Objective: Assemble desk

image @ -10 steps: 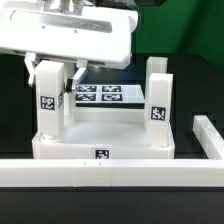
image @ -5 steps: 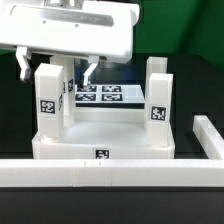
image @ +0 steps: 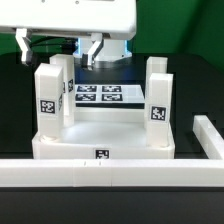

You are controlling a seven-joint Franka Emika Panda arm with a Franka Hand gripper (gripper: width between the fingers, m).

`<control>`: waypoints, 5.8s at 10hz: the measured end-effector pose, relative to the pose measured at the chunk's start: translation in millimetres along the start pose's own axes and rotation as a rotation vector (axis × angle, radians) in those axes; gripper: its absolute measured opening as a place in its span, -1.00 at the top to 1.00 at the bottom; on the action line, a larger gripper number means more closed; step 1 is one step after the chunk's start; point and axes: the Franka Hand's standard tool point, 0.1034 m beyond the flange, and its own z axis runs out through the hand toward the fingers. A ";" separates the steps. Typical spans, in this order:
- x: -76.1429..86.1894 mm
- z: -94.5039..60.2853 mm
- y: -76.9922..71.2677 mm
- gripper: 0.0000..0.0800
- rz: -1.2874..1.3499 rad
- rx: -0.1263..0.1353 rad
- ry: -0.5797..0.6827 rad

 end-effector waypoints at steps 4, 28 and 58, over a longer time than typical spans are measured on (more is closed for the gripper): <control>-4.9 4.0 4.1 -0.62 0.009 0.016 -0.052; -5.3 28.1 23.4 0.01 -0.173 0.066 -0.549; 3.4 33.9 -29.9 0.07 1.584 -0.189 -0.403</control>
Offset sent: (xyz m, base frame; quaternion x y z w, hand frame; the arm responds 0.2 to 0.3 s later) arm -0.0030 -0.0277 -0.0075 -0.0128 -0.0277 -0.0237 0.9993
